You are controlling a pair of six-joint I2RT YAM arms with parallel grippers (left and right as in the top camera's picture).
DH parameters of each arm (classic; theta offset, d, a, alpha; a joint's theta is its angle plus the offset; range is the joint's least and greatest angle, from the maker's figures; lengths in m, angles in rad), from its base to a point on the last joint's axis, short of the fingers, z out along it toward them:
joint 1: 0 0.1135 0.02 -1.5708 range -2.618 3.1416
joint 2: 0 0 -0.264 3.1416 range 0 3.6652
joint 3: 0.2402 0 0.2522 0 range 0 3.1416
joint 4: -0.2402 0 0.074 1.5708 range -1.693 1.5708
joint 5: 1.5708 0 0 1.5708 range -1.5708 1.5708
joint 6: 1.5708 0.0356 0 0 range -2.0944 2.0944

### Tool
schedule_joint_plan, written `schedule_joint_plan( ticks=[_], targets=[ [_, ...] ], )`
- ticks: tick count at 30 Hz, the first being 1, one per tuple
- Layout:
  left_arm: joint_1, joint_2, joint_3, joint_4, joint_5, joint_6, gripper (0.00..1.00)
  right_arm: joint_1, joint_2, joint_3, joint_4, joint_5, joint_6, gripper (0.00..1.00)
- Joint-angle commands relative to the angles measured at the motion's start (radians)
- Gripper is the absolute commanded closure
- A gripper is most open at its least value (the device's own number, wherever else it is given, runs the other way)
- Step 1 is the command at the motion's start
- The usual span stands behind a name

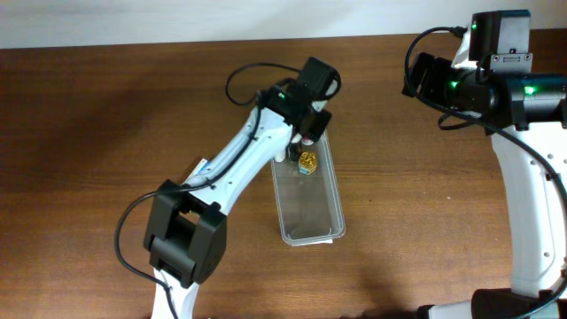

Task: Pack container
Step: 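Lift the orange tube and carry it over the container, then lower the orange tube upright into the container's top corner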

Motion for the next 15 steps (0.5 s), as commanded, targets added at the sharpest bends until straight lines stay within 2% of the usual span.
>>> schedule_joint_plan(
  ticks=[1,8,11,15],
  targets=[
    [0.018,-0.002,0.119,-0.046,0.008,-0.007,0.46,-0.003,0.003,0.009,0.003,-0.005,0.001,0.02],
    [0.020,-0.003,0.278,-0.182,0.008,-0.007,0.45,-0.003,0.003,0.009,0.003,-0.005,0.001,0.02],
    [0.025,-0.003,0.295,-0.220,0.008,-0.007,0.45,-0.003,0.003,0.009,0.003,-0.005,0.001,0.02],
    [0.026,0.002,0.295,-0.212,0.008,-0.007,0.39,-0.003,0.003,0.009,0.003,-0.005,0.001,0.02]
  ],
)
